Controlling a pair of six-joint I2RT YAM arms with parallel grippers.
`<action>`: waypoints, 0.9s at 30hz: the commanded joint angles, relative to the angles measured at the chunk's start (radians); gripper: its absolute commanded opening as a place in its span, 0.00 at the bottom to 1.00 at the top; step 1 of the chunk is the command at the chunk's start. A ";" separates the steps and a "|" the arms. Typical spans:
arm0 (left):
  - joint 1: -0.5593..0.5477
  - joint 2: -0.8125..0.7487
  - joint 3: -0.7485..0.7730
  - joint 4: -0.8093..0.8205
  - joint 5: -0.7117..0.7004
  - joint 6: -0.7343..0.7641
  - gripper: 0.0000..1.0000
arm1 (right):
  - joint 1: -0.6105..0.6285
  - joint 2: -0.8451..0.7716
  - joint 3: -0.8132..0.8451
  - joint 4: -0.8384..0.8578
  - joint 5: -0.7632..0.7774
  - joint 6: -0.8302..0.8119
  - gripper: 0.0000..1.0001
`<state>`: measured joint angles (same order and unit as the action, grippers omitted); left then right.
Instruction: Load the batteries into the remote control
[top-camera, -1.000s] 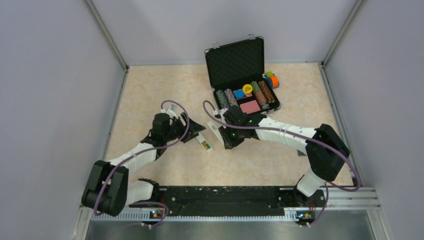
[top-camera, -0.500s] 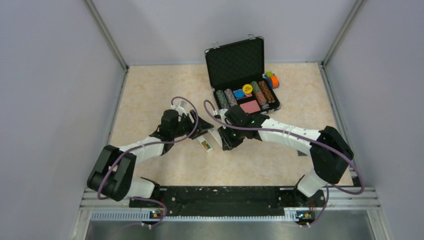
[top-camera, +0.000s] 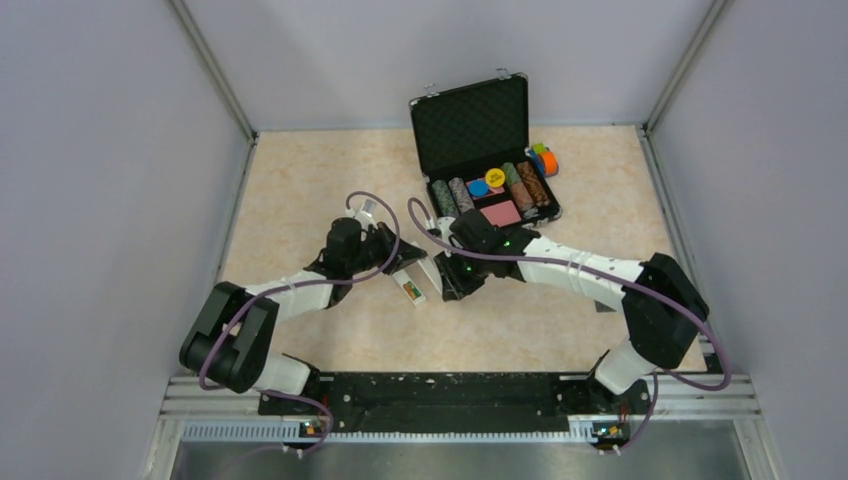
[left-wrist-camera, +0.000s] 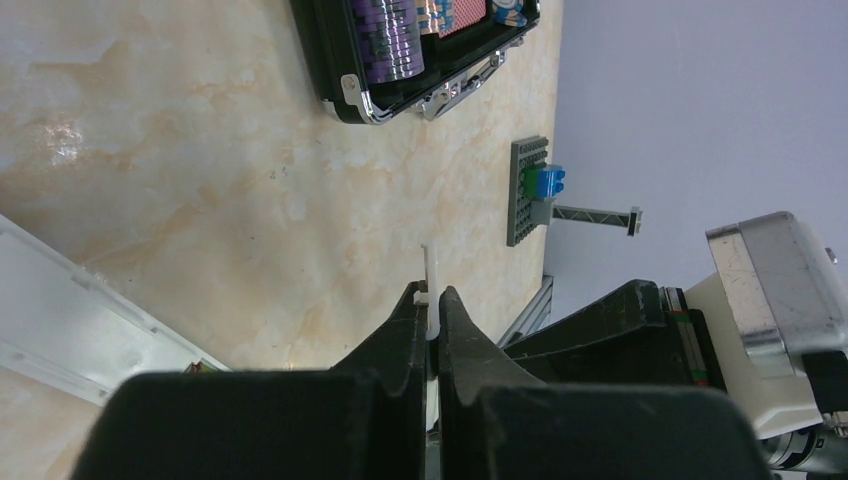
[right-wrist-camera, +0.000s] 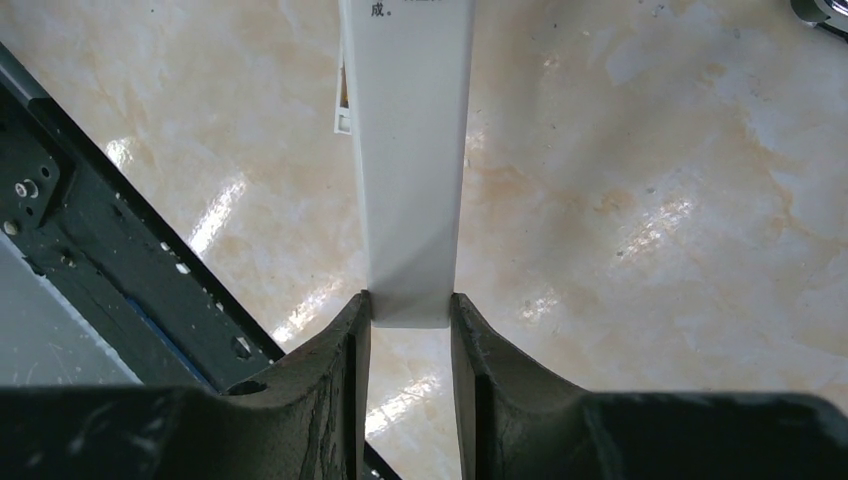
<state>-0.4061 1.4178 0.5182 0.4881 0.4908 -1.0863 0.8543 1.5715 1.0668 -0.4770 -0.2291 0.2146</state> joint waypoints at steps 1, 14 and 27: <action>-0.005 -0.025 0.032 0.055 0.009 0.000 0.00 | -0.030 -0.058 0.020 0.012 -0.011 0.040 0.36; 0.000 -0.383 0.208 -0.315 -0.211 -0.011 0.00 | -0.086 -0.329 0.000 0.210 0.028 0.512 0.85; 0.000 -0.486 0.248 -0.111 -0.164 -0.268 0.00 | -0.086 -0.459 -0.133 0.715 0.148 0.871 0.63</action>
<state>-0.4072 0.9531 0.7376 0.2871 0.3046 -1.2663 0.7803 1.1618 0.9581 0.0299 -0.1085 0.9600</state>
